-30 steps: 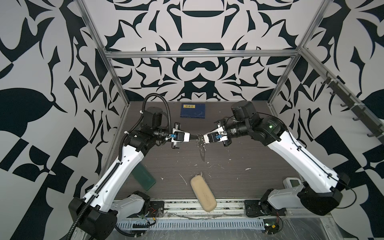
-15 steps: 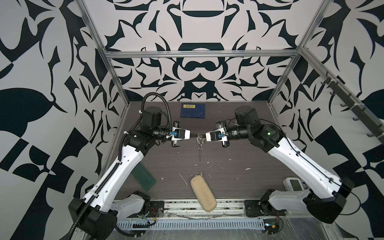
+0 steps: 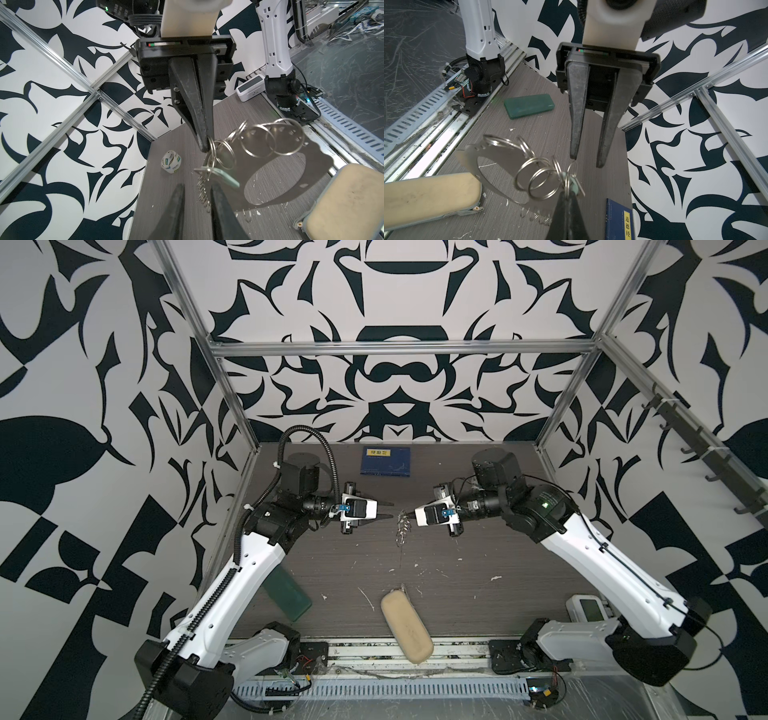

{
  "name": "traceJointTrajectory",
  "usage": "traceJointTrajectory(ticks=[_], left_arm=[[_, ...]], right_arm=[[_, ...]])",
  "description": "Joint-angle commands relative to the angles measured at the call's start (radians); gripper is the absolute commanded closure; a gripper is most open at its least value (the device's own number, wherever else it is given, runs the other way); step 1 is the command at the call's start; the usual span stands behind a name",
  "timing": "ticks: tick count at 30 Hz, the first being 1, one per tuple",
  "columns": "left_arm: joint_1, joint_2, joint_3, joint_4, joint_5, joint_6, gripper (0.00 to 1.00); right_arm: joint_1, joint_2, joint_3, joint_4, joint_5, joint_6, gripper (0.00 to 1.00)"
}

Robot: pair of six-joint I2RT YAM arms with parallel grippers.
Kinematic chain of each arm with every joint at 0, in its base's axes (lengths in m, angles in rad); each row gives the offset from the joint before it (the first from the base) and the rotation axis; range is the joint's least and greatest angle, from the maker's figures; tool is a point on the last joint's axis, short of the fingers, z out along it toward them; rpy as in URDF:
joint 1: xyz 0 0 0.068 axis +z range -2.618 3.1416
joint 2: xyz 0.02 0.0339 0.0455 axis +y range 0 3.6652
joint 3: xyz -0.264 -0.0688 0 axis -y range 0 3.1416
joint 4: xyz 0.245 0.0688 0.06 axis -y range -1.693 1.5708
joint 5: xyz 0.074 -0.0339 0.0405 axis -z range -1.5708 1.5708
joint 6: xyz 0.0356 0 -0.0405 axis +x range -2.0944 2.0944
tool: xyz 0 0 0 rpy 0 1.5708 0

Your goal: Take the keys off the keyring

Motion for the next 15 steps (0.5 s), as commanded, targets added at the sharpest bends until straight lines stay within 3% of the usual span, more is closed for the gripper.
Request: traceJointTrajectory(ticks=[1,15], left_arm=[[-0.015,0.015,0.014,-0.001,0.035,-0.005,0.75],[-0.046,0.049,0.025,-0.004,0.022,-0.014,0.88]], right_arm=[[0.003,0.001,0.057,0.001,-0.035,-0.016,1.0],[0.003,0.006,0.067,-0.007,-0.04,-0.025,1.0]])
